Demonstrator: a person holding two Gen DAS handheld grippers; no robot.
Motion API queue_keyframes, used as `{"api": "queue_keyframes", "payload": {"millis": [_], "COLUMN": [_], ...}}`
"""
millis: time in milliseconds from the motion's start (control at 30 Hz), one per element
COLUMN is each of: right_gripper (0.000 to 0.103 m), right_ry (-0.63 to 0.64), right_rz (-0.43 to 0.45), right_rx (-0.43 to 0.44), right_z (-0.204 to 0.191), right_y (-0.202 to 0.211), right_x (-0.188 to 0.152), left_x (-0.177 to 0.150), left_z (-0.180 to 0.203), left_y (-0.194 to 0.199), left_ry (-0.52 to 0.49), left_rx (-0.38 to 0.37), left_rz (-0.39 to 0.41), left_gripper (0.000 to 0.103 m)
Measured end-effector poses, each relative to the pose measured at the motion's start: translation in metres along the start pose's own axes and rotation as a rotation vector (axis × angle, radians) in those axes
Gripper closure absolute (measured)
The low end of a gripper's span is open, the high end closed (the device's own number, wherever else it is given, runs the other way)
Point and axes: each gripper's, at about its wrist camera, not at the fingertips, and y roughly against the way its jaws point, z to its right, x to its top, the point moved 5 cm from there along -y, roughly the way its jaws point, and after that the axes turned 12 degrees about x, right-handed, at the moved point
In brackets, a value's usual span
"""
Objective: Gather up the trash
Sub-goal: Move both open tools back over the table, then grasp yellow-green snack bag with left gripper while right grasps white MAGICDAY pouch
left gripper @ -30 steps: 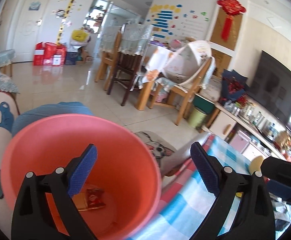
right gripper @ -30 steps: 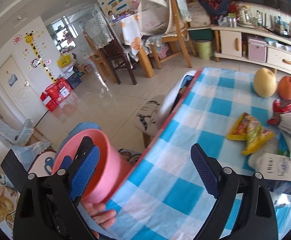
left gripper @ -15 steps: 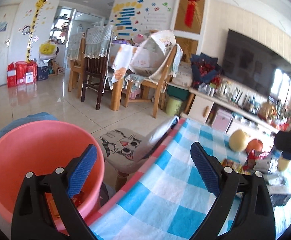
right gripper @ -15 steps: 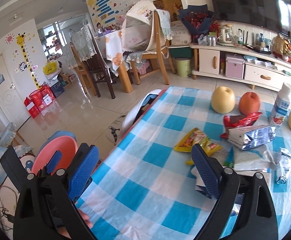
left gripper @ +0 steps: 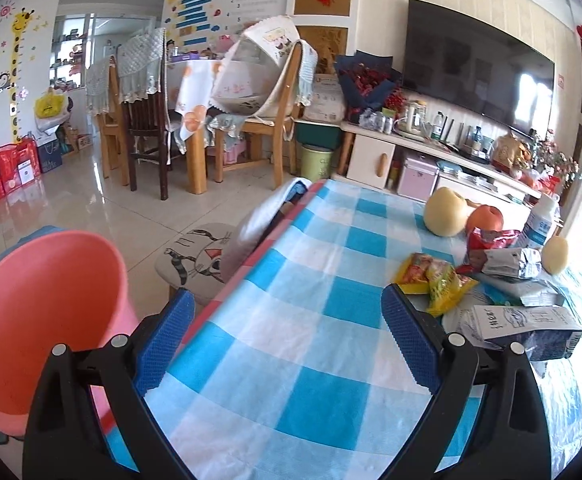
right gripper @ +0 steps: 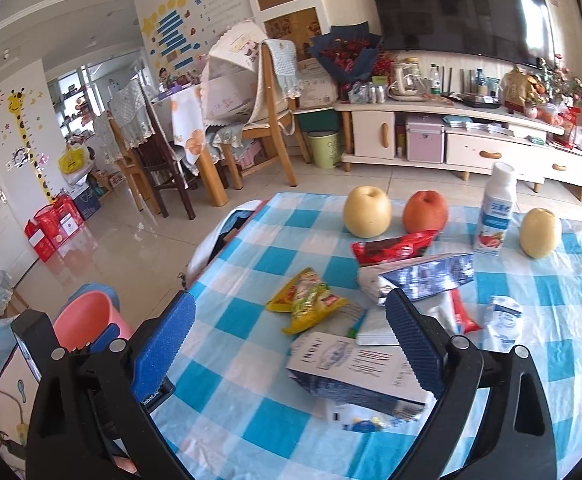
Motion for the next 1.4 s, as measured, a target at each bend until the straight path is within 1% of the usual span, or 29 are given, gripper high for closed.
{"api": "queue_keyframes", "payload": {"millis": [67, 200, 300, 400, 500, 567, 600, 667, 733, 800, 900, 967, 1033, 1100, 1200, 1267, 1400], "right_gripper": [0.007, 0.006, 0.005, 0.005, 0.005, 0.005, 0.005, 0.005, 0.005, 0.005, 0.005, 0.005, 0.005, 0.005, 0.005, 0.005, 0.005], "right_ry": [-0.013, -0.042, -0.066, -0.1, -0.144, -0.174, -0.188, -0.216, -0.24, -0.268, -0.315, -0.347, -0.394, -0.448, -0.495, -0.479, -0.4], "right_rz": [0.005, 0.015, 0.029, 0.037, 0.041, 0.039, 0.039, 0.037, 0.029, 0.017, -0.013, -0.041, -0.068, -0.095, -0.138, -0.167, -0.223], "right_rx": [-0.016, -0.041, -0.059, -0.071, -0.083, -0.092, -0.096, -0.105, -0.123, -0.143, -0.165, -0.179, -0.188, -0.176, -0.16, -0.174, -0.201], "right_z": [0.011, 0.032, 0.046, 0.063, 0.081, 0.094, 0.1, 0.114, 0.128, 0.143, 0.167, 0.184, 0.202, 0.217, 0.231, 0.233, 0.228], "right_y": [0.007, 0.02, 0.031, 0.041, 0.051, 0.057, 0.06, 0.065, 0.07, 0.073, 0.074, 0.072, 0.068, 0.062, 0.05, 0.039, 0.02], "right_x": [0.001, 0.002, 0.003, 0.005, 0.006, 0.007, 0.008, 0.007, 0.007, 0.007, 0.002, -0.002, -0.01, -0.017, -0.026, -0.029, -0.033], "left_x": [-0.003, -0.007, -0.008, -0.009, -0.011, -0.01, -0.01, -0.008, -0.007, -0.004, 0.003, 0.007, 0.01, 0.01, 0.007, 0.003, -0.005], "left_z": [0.01, 0.03, 0.041, 0.051, 0.064, 0.074, 0.077, 0.087, 0.093, 0.099, 0.11, 0.119, 0.128, 0.136, 0.147, 0.153, 0.165], "left_y": [0.003, 0.006, 0.01, 0.013, 0.01, 0.008, 0.007, 0.0, -0.008, -0.019, -0.036, -0.049, -0.057, -0.066, -0.08, -0.089, -0.104], "left_ry": [-0.012, -0.065, -0.074, -0.077, -0.085, -0.092, -0.092, -0.083, -0.061, -0.037, -0.037, -0.062, -0.107, -0.167, -0.264, -0.304, -0.356], "left_rx": [-0.014, -0.019, -0.051, -0.105, -0.171, -0.233, -0.249, -0.293, -0.32, -0.323, -0.338, -0.357, -0.391, -0.427, -0.436, -0.463, -0.487], "left_rz": [0.001, 0.006, 0.008, 0.003, -0.032, -0.047, -0.052, -0.09, -0.125, -0.149, -0.179, -0.197, -0.21, -0.227, -0.248, -0.281, -0.331], "left_gripper": [0.008, 0.008, 0.008, 0.008, 0.008, 0.008, 0.008, 0.008, 0.008, 0.008, 0.008, 0.008, 0.008, 0.008, 0.008, 0.008, 0.008]}}
